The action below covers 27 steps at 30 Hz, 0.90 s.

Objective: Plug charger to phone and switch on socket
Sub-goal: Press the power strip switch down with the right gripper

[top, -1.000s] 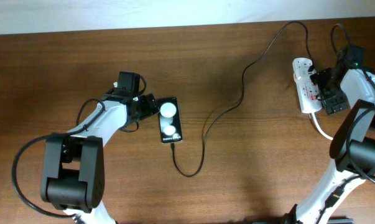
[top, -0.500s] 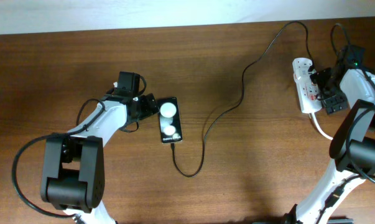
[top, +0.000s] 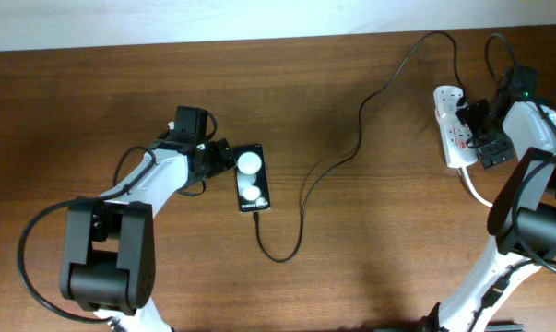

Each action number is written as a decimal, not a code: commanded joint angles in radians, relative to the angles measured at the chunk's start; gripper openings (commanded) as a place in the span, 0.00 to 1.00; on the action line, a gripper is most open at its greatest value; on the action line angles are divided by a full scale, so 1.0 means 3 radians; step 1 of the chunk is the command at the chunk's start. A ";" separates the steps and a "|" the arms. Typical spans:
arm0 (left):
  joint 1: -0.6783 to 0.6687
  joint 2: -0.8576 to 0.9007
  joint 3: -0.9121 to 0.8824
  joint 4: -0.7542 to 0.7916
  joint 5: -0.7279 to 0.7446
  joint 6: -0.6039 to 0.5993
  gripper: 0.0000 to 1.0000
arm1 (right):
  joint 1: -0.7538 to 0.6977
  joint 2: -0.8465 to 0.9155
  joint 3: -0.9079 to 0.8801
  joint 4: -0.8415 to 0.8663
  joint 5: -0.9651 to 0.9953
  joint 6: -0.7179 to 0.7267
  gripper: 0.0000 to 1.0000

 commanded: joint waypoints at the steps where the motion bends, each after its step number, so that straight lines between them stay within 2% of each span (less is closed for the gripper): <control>1: 0.0020 0.0041 -0.0055 -0.0029 -0.0011 0.0005 0.99 | 0.0127 0.0137 -0.0126 -0.0113 -0.0206 -0.0125 0.99; 5: 0.0020 0.0041 -0.0055 -0.0029 -0.0011 0.0005 0.99 | 0.0126 0.0137 -0.0126 -0.0130 -0.0192 -0.0159 0.99; 8: 0.0020 0.0041 -0.0055 -0.0029 -0.0010 0.0005 0.99 | 0.0094 0.0137 -0.0125 -0.0200 -0.0193 -0.0586 0.99; 11: 0.0020 0.0041 -0.0055 -0.0029 -0.0011 0.0005 0.99 | -0.0053 0.0070 -0.0047 -0.0427 -0.0212 -0.0819 0.99; 14: 0.0020 0.0041 -0.0055 -0.0029 -0.0011 0.0005 0.99 | -0.0142 0.0039 0.0031 -0.0418 -0.0460 -0.1562 0.99; 17: 0.0020 0.0041 -0.0055 -0.0029 -0.0010 0.0005 0.99 | -0.0139 0.0039 0.0031 -0.0346 -0.0453 -0.2027 0.99; 27: 0.0020 0.0041 -0.0055 -0.0029 -0.0011 0.0005 0.99 | -0.0139 0.0039 0.0031 -0.0270 -0.0355 -0.2068 0.99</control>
